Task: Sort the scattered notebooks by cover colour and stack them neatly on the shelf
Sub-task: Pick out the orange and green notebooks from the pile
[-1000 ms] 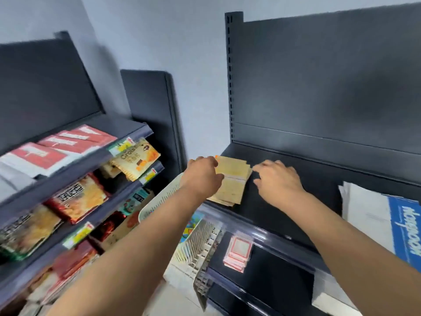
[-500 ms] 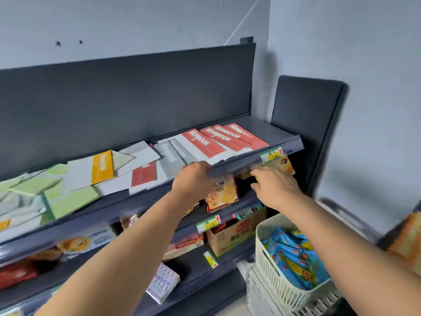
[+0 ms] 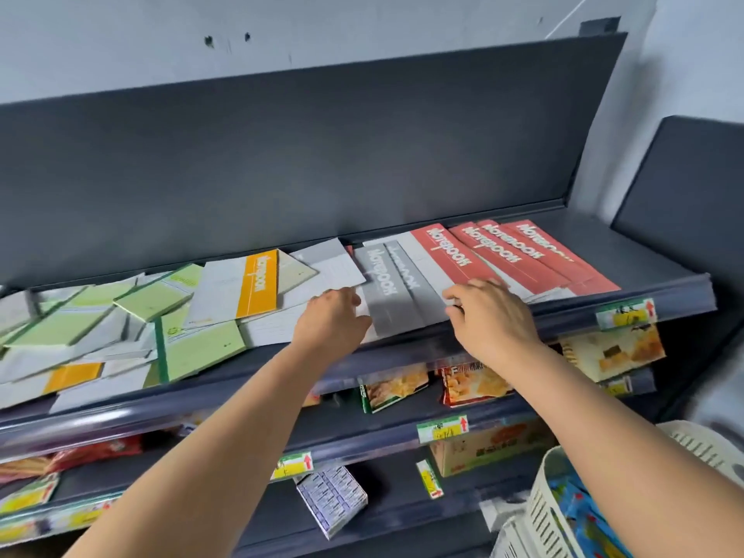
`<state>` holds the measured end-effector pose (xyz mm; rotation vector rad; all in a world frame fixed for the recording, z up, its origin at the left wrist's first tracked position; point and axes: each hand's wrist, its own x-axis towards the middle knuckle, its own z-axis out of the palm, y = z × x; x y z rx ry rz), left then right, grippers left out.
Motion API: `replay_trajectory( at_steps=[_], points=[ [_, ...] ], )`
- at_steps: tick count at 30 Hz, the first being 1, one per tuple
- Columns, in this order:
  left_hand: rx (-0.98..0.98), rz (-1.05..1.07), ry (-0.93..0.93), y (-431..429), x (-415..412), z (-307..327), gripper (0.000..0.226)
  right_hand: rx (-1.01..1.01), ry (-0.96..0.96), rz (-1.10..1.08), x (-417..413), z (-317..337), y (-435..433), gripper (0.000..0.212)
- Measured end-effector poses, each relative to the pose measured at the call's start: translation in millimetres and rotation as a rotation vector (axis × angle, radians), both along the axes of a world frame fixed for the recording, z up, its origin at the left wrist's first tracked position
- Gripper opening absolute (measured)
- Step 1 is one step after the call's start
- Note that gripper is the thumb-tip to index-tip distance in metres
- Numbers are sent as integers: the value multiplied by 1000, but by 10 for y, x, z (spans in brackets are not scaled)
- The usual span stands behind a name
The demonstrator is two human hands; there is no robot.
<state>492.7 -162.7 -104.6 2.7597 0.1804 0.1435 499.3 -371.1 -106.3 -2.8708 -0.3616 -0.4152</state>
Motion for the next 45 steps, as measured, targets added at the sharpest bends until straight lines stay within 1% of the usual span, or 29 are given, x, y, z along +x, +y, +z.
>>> replay_trajectory(
  at_steps=[5,13,18,26,29,31,35,39,43,45],
  points=[
    [-7,75,32,-50,230,60,43,-11,59,165,409,145,110,34],
    [24,214,26,-40,386,87,38,-36,131,337,823,69,318,32],
    [14,370,25,241,283,76,45,-19,107,466,966,29,653,34],
    [58,585,36,911,58,123,40,-20,135,631,954,13,1252,35],
    [98,633,49,1187,41,165,35,-24,142,642,989,50,1461,36],
    [109,646,88,1367,46,170,39,-30,156,635,1010,61,1598,36],
    [130,605,168,1744,103,87,47,-28,203,640,1019,35,1934,36],
    [109,567,158,1966,182,51,53,-52,224,616,994,-14,2301,43],
    [80,517,121,2010,318,69,71,-92,253,560,966,-88,2520,44],
    [36,507,92,2069,378,74,73,-96,234,524,966,-91,2570,45]
  ],
)
